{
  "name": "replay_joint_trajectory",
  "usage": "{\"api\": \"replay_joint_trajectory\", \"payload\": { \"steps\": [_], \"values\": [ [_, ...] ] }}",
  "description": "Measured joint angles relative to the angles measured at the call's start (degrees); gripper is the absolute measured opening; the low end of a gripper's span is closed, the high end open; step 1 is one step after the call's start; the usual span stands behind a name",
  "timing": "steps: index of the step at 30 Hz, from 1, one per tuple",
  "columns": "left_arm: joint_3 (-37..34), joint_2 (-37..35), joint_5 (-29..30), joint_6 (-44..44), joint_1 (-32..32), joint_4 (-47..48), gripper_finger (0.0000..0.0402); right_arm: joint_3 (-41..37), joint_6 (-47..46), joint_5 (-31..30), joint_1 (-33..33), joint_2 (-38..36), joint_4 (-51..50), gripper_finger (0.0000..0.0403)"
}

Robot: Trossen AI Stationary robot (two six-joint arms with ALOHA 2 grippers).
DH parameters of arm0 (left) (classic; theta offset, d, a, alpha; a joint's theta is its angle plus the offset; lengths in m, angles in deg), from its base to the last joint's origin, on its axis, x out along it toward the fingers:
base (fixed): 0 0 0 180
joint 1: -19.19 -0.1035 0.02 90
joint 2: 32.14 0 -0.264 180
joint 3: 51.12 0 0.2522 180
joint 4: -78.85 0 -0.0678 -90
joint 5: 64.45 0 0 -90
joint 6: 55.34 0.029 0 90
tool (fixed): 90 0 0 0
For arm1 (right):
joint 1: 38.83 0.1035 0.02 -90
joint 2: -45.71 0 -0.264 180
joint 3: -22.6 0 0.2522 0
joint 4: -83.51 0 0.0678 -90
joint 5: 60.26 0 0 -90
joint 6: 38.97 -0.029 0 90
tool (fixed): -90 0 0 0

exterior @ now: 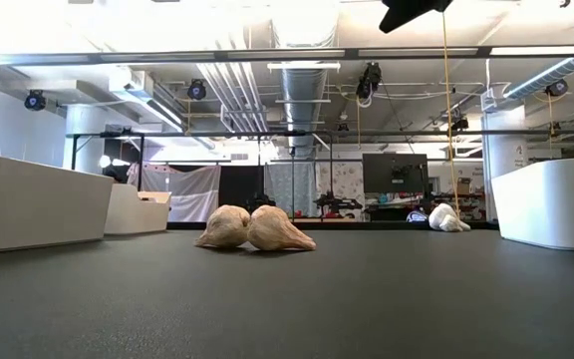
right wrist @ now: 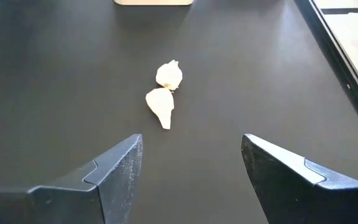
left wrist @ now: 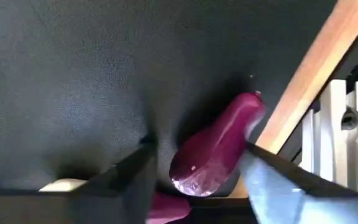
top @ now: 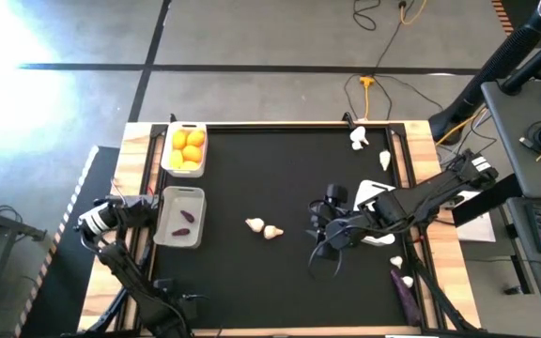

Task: Sort produce into baskets
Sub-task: Put the violet eggplant into the gray bin

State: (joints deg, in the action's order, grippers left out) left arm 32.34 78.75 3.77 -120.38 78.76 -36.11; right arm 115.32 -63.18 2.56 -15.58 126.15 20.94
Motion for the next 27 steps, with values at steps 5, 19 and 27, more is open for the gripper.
{"api": "replay_joint_trajectory", "payload": {
  "steps": [5, 19, 27],
  "values": [
    [0.03, -2.16, 2.99, 0.87, -0.08, -0.36, 0.0086, 0.0, -1.1, 0.15, 0.02, 0.0, -0.39, 0.0256],
    [-0.74, -25.17, 20.8, 7.36, -15.92, 23.85, 0.0027, 2.25, -1.41, 1.11, 0.49, -0.09, -0.41, 0.0248],
    [-13.81, -35.28, 24.1, 9.51, -38.03, 25.88, 0.0027, 1.91, -6.47, 2.16, 4.18, 0.1, -0.59, 0.024]
  ]
}}
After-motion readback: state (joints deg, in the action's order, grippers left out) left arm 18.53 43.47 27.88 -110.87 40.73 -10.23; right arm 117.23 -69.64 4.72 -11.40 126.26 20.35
